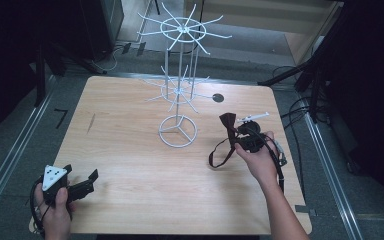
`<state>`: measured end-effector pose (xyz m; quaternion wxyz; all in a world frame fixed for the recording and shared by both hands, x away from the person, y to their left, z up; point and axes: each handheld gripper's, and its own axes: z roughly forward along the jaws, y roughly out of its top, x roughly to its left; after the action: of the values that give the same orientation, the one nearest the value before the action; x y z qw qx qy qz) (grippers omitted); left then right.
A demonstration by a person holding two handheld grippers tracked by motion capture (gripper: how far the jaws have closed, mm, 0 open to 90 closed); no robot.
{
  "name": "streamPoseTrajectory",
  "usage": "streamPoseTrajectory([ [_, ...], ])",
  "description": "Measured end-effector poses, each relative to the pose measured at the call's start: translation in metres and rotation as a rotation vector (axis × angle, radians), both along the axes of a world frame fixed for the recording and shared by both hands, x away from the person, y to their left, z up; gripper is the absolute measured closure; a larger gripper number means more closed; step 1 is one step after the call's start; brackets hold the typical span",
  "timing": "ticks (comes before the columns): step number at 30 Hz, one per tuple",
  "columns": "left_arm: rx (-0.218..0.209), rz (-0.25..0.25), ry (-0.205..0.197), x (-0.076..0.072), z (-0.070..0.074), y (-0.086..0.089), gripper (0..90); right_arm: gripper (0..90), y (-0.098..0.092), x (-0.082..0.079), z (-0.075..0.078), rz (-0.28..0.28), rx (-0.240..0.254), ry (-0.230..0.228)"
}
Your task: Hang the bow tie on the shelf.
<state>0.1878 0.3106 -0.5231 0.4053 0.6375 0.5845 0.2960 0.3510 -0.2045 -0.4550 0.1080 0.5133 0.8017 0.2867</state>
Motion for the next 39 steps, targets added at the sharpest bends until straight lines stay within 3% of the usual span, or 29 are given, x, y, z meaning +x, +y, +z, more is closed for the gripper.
streamPoseTrajectory([
  [8, 0.000, 0.000, 0.000, 0.000, 0.000, 0.000, 7.9, 84.6, -0.006, -0.006, 0.017, -0.047, 0.113, -0.103],
  [23, -0.002, 0.001, -0.001, 0.000, 0.000, 0.000, 7.9, 83.8, -0.003, -0.016, 0.042, -0.051, 0.202, -0.274],
  [35, -0.004, 0.002, 0.000, 0.000, 0.000, 0.000, 7.9, 83.2, 0.001, -0.023, 0.052, -0.026, 0.269, -0.356],
  [39, -0.005, 0.002, 0.001, 0.000, 0.000, 0.000, 7.9, 83.0, 0.000, -0.023, 0.054, -0.020, 0.300, -0.353],
])
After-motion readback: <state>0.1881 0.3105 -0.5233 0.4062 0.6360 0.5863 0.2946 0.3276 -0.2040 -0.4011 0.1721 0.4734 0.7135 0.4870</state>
